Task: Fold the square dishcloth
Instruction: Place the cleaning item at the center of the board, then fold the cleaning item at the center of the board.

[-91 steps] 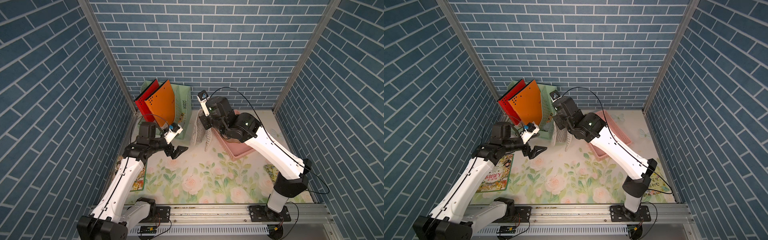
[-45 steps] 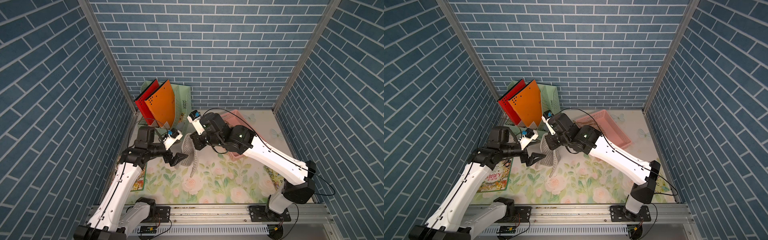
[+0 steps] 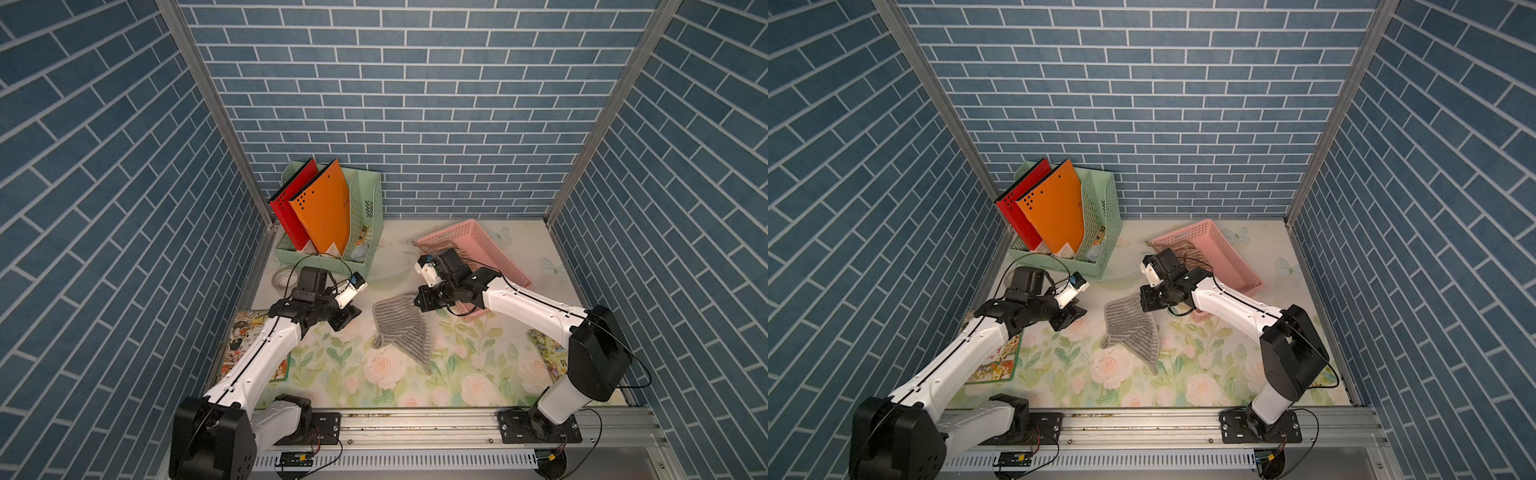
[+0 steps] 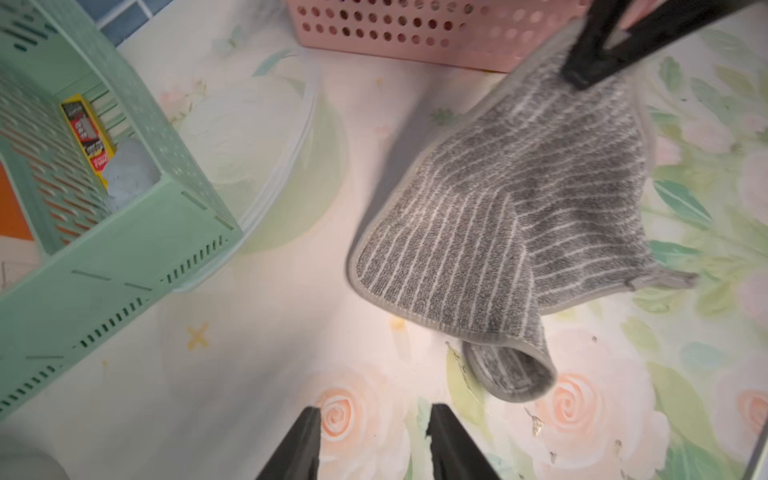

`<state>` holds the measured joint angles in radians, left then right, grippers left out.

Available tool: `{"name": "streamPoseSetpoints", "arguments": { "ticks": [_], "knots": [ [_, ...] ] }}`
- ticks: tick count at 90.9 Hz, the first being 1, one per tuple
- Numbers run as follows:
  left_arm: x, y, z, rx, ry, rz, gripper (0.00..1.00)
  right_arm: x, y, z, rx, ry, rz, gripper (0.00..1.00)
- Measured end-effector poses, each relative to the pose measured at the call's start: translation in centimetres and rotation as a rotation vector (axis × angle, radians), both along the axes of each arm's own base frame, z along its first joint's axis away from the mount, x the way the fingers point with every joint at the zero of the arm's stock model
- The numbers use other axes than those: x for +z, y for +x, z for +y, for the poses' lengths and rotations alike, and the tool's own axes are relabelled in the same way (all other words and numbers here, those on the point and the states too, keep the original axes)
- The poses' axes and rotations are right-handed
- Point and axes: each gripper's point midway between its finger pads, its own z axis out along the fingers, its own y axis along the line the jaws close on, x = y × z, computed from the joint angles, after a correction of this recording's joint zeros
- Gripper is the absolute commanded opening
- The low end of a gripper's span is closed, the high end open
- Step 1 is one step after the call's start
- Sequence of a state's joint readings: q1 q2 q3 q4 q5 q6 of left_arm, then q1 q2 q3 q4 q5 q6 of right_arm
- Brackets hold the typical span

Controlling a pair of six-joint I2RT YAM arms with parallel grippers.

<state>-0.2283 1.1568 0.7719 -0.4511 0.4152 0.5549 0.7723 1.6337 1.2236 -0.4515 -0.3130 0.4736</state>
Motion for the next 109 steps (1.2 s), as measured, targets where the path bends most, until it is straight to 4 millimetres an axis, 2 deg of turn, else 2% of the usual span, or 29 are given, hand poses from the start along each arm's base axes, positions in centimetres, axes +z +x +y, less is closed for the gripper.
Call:
{"name": "streamPoseSetpoints", "arguments": {
  "ticks": [8,16,28,35,45,47,51,58,67,70,82,94,103,109],
  "knots": [
    [-0.2,0.6,-0.5,-0.015,0.018,-0.007,0.66,0.2,0.6,0.0,-0.003,0.008,-0.017,0.0],
    [0.5,0.3,-2.3,-0.066,0.0,-0.02,0.72,-0.1,1.3,-0.4,-0.012,-0.006,-0.031,0.0],
    [0.7,-0.6,-5.9,-0.169,-0.012,-0.043,0.66,-1.6,2.4,-1.2,-0.035,-0.065,-0.048,0.0],
    [-0.4,0.0,-7.0,-0.182,-0.001,-0.011,0.65,-2.4,3.1,-1.9,-0.052,-0.105,-0.066,0.0],
    [-2.9,1.5,-7.3,-0.156,0.035,0.025,0.62,-3.2,3.8,-2.5,-0.066,-0.151,-0.092,0.0],
    [-3.3,1.8,-7.3,-0.149,0.043,0.028,0.61,-3.3,3.9,-2.6,-0.068,-0.158,-0.096,0.04],
    [-4.0,2.4,-7.2,-0.135,0.061,0.023,0.61,-3.5,4.1,-2.7,-0.069,-0.168,-0.105,0.2],
    [-4.7,3.5,-7.2,-0.112,0.086,-0.001,0.61,-3.5,4.4,-2.8,-0.068,-0.181,-0.123,0.35],
    [-5.9,4.6,-6.9,-0.091,0.132,-0.019,0.62,-3.2,4.9,-2.8,-0.076,-0.182,-0.15,0.65],
    [-6.4,4.8,-6.8,-0.086,0.152,-0.022,0.62,-3.1,5.1,-2.9,-0.076,-0.186,-0.165,0.71],
    [-8.2,5.4,-6.6,-0.084,0.234,-0.038,0.62,-2.0,5.2,-3.6,-0.096,-0.185,-0.212,0.73],
    [-9.6,6.0,-6.1,-0.083,0.313,-0.059,0.61,0.3,3.9,-4.5,-0.105,-0.158,-0.267,0.75],
    [-10.1,6.7,-5.3,-0.069,0.377,-0.087,0.57,1.8,1.9,-4.2,-0.086,-0.129,-0.304,0.75],
    [-10.2,7.3,-4.7,-0.055,0.418,-0.109,0.56,1.9,-0.6,-3.4,-0.045,-0.111,-0.303,0.73]
  ]
}}
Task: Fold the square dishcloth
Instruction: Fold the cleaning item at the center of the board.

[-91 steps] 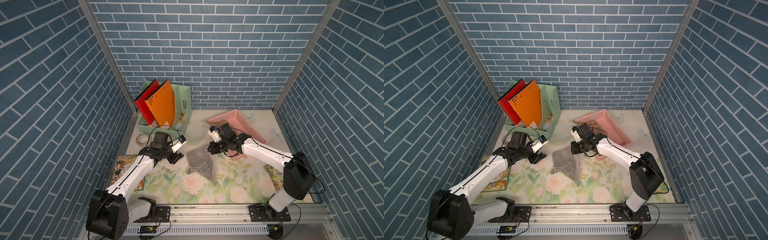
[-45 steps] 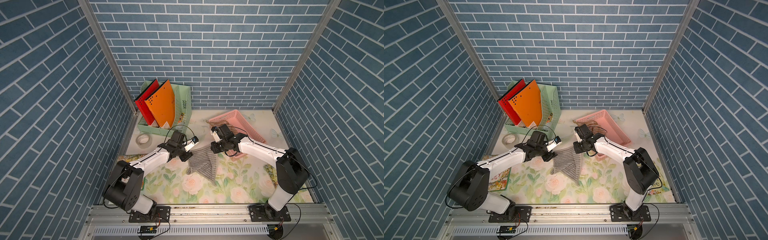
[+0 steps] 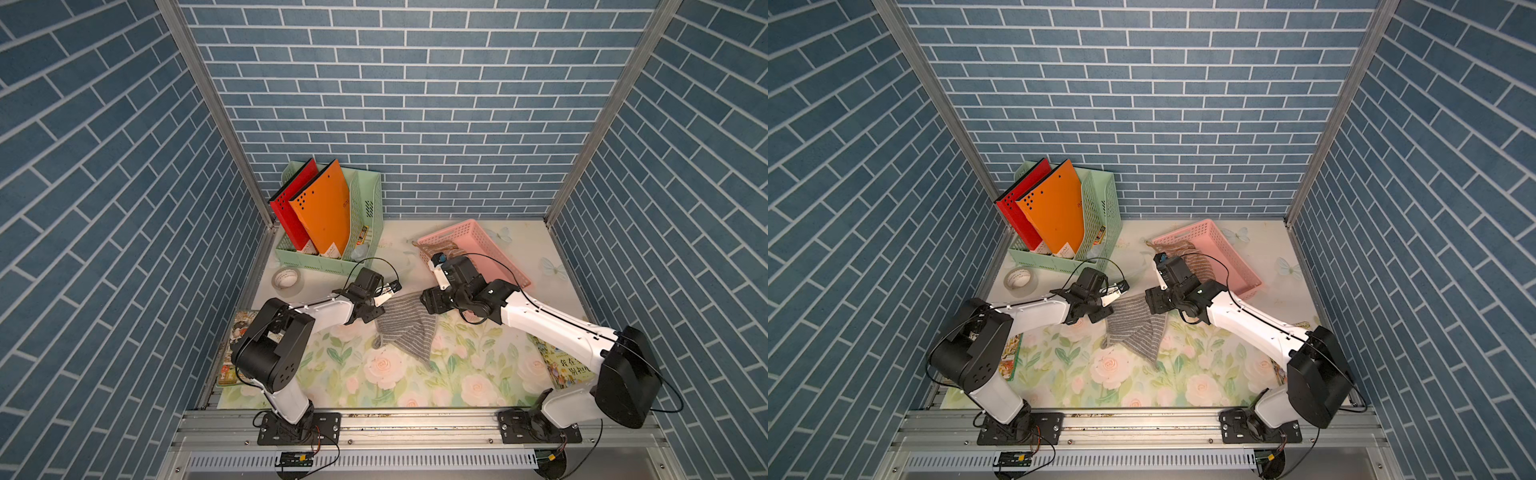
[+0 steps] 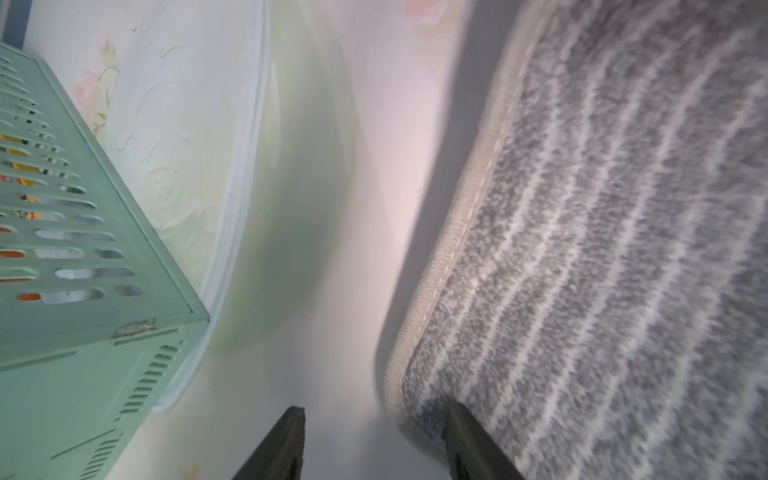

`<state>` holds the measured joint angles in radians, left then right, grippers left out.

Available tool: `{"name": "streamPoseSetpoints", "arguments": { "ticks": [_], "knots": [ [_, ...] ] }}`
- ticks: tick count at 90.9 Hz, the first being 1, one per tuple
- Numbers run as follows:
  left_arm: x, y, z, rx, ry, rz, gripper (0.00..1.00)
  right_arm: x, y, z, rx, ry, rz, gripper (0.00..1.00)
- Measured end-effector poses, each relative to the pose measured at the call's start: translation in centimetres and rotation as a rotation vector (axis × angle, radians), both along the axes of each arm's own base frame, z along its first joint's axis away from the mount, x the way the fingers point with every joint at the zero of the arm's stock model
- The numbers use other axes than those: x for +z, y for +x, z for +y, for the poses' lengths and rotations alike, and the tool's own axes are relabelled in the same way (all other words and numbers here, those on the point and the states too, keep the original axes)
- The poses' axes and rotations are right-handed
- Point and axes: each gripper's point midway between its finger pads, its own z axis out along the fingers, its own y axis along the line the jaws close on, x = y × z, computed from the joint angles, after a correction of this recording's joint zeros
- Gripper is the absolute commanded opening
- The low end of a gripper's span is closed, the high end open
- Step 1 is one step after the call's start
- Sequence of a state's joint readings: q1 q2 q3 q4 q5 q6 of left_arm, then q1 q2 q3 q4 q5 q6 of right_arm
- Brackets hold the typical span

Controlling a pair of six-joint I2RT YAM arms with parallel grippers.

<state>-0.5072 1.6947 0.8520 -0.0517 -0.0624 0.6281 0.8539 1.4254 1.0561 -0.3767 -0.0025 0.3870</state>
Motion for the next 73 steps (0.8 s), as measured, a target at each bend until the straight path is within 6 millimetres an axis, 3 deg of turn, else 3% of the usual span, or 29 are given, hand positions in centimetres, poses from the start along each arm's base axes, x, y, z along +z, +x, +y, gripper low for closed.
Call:
{"name": "streamPoseSetpoints", "arguments": {
  "ticks": [6,21,29,40,64,70,73],
  "knots": [
    [0.1,0.7,0.5,0.01,0.036,-0.034,0.55,-1.1,-2.9,1.0,0.053,-0.004,0.028,0.7],
    [0.3,1.6,1.5,0.023,0.103,-0.086,0.55,-7.0,-10.3,1.5,0.16,-0.076,0.156,0.65],
    [0.4,1.8,1.7,0.026,0.118,-0.095,0.55,-9.0,-12.0,1.2,0.168,-0.106,0.201,0.63],
    [0.4,1.8,1.9,0.021,0.129,-0.099,0.55,-10.2,-12.0,1.5,0.155,-0.121,0.214,0.58],
    [0.9,1.9,2.0,0.008,0.14,-0.115,0.55,-11.9,-9.8,0.9,0.114,-0.189,0.188,0.49],
    [0.9,2.0,2.0,0.007,0.147,-0.12,0.55,-12.2,-9.4,0.7,0.111,-0.212,0.174,0.42],
    [1.0,2.0,2.1,0.006,0.149,-0.123,0.55,-12.5,-9.1,0.5,0.111,-0.228,0.166,0.32]
  ]
}}
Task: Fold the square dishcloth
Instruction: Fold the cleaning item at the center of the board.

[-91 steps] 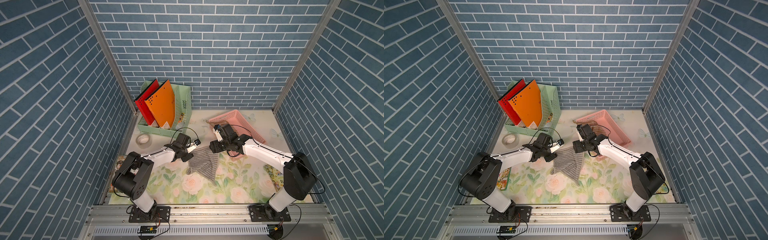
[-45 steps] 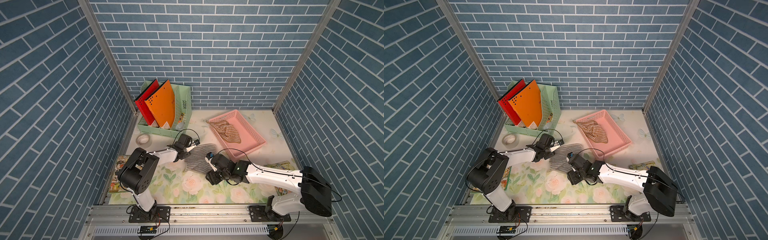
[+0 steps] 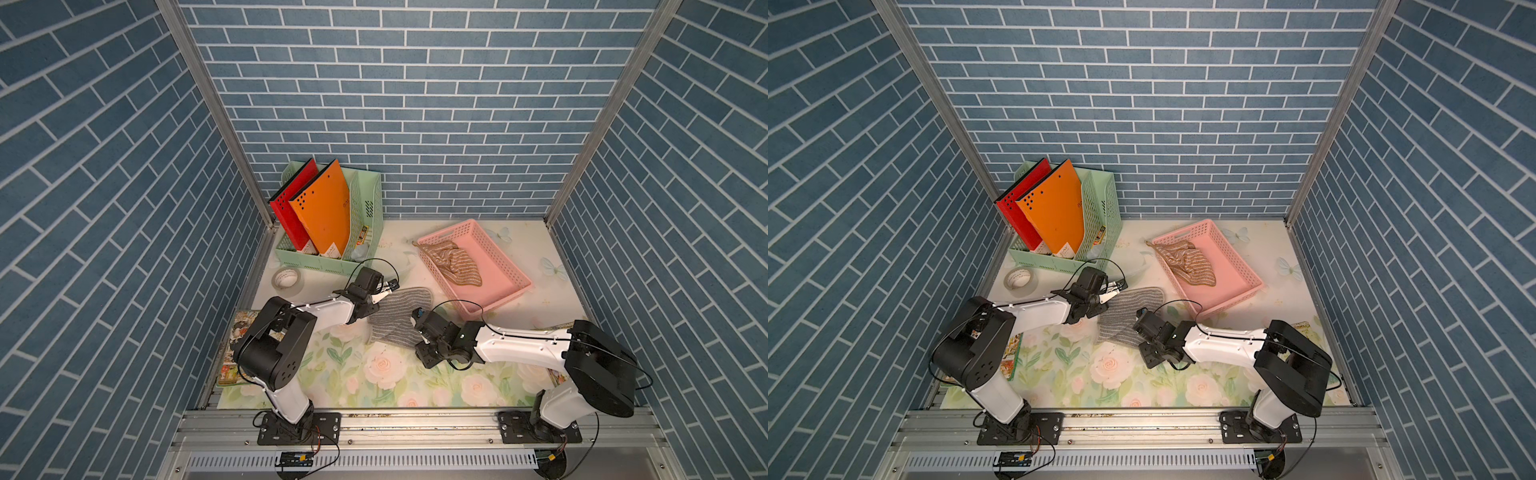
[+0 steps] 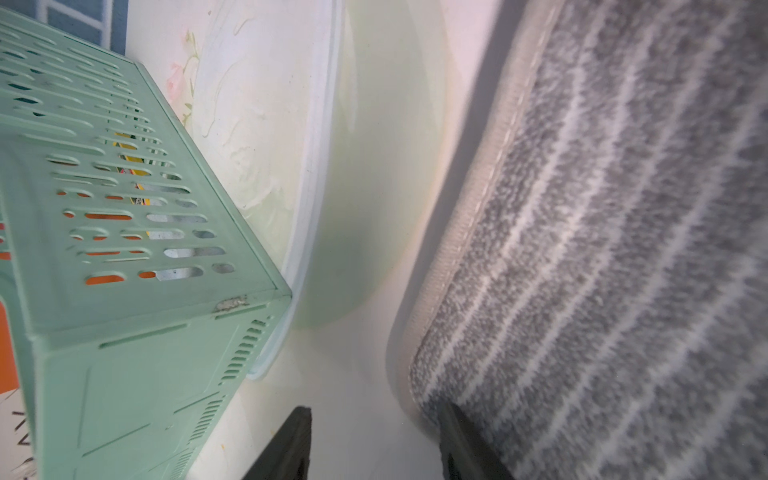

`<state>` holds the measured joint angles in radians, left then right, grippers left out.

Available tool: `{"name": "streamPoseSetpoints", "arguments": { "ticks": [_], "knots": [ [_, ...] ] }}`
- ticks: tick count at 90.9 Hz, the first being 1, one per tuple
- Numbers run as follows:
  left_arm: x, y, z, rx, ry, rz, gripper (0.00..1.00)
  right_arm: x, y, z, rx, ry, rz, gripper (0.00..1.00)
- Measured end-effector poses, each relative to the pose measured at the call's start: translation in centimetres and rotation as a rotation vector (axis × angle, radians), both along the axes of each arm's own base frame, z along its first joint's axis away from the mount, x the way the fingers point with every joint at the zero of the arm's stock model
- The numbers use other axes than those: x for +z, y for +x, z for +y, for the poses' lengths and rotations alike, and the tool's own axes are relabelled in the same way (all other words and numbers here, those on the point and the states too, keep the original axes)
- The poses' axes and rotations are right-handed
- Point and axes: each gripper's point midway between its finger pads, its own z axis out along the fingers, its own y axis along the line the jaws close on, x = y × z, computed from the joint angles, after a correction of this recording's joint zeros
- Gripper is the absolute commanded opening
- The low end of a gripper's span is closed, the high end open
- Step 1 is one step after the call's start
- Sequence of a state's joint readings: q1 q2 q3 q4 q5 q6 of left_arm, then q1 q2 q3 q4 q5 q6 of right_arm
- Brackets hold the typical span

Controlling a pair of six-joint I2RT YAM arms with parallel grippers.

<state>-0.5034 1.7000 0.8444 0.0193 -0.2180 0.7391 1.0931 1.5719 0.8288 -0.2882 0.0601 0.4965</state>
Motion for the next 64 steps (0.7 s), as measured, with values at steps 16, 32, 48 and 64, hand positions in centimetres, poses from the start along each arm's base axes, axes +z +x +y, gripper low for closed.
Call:
{"name": "streamPoseSetpoints", "arguments": {
  "ticks": [16,32,48,64],
  "knots": [
    [0.3,0.4,0.2,-0.007,0.023,-0.029,0.54,-0.4,0.1,-0.6,0.026,-0.043,-0.019,0.0],
    [0.3,0.8,0.9,-0.016,0.069,-0.077,0.55,0.6,-1.2,-1.1,0.073,-0.043,-0.004,0.0],
    [0.3,0.9,1.2,-0.022,0.095,-0.102,0.54,-0.8,-3.5,-2.6,0.126,-0.084,0.07,0.0],
    [1.9,0.1,0.6,-0.057,0.053,-0.092,0.71,-1.2,-4.0,-2.5,0.168,-0.113,0.095,0.0]
  ]
}}
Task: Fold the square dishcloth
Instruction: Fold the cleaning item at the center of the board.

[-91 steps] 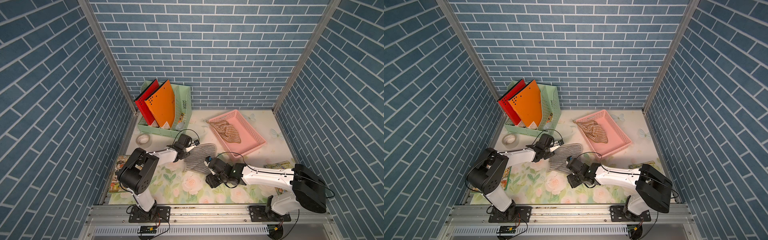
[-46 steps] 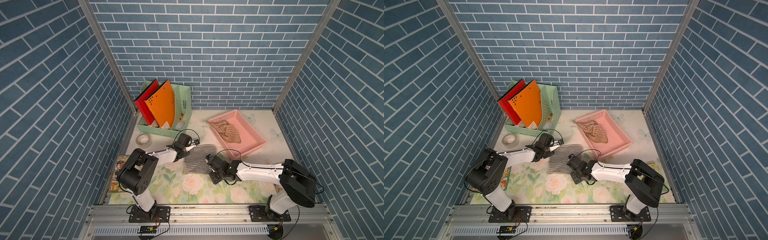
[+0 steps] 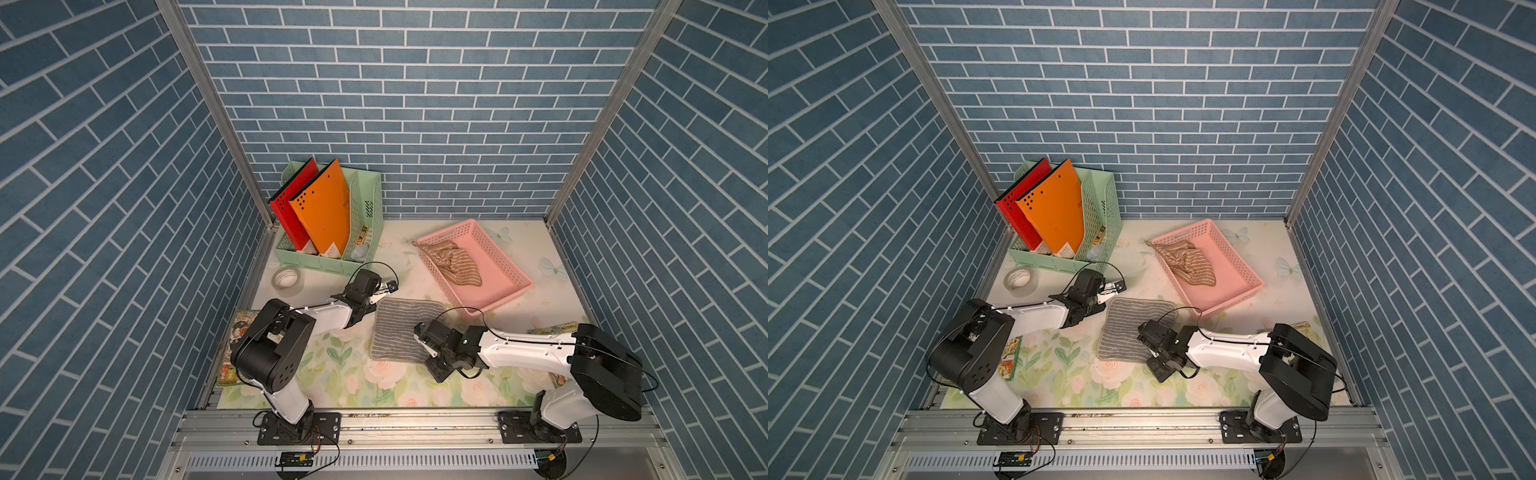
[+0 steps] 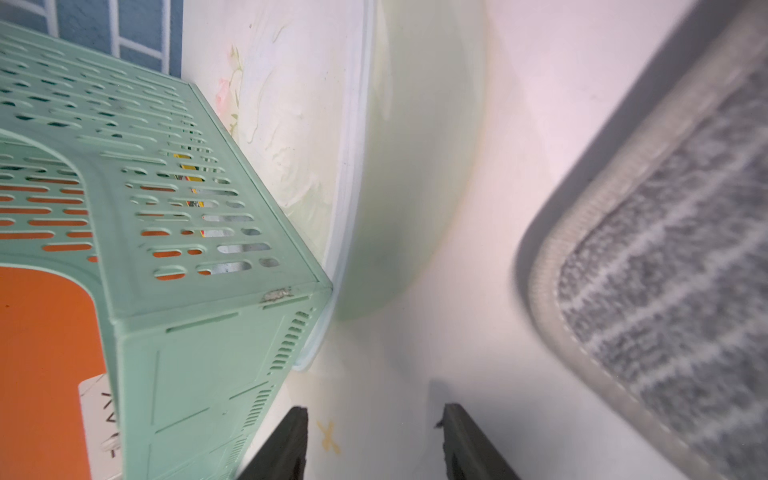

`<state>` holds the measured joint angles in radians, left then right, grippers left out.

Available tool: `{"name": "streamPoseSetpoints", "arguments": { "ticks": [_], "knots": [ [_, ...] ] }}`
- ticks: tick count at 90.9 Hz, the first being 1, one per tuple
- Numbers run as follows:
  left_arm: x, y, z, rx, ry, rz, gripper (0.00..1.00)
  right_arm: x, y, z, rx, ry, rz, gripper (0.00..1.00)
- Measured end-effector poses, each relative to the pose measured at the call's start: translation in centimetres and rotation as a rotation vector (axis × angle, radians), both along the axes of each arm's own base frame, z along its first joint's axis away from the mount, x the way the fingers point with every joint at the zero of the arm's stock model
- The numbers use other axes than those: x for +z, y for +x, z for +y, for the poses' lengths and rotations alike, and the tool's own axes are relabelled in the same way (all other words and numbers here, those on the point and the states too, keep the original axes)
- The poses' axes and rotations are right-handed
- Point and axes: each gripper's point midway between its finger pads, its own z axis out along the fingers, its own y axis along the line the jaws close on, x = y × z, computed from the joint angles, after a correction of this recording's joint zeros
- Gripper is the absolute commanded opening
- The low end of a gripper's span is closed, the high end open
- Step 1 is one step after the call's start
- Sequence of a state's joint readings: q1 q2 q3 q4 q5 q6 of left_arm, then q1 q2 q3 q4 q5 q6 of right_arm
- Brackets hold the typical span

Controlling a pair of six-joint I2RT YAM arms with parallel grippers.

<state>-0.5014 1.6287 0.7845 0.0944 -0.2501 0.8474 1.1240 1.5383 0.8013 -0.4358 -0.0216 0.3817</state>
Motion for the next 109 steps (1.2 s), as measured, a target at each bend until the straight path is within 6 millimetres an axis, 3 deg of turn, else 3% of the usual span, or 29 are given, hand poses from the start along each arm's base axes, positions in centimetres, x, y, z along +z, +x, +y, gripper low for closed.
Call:
{"name": "streamPoseSetpoints", "arguments": {
  "ticks": [12,23,27,38,51,84,109],
  "knots": [
    [5.0,-2.9,-1.4,-0.126,-0.105,0.022,0.86,0.7,0.2,1.2,0.048,0.008,0.003,0.0],
    [7.6,-6.6,-2.9,-0.281,-0.171,0.117,0.86,2.1,0.5,2.5,0.075,0.06,0.025,0.0],
    [7.2,-8.4,-3.1,-0.33,-0.175,0.177,0.84,2.5,0.7,2.6,0.075,0.081,0.039,0.0],
    [4.0,-13.7,-2.3,-0.435,-0.148,0.385,0.81,3.8,1.5,2.1,0.049,0.139,0.082,0.0],
    [1.0,-17.8,-1.4,-0.507,-0.117,0.546,0.8,5.2,2.3,1.7,0.018,0.21,0.131,0.0],
    [-0.6,-20.3,-4.1,-0.723,-0.043,0.602,0.73,6.5,3.9,0.9,-0.042,0.32,0.231,0.0],
    [-2.2,-19.2,-4.3,-0.733,0.014,0.562,0.63,7.2,4.4,0.6,-0.062,0.355,0.239,0.0]
  ]
}}
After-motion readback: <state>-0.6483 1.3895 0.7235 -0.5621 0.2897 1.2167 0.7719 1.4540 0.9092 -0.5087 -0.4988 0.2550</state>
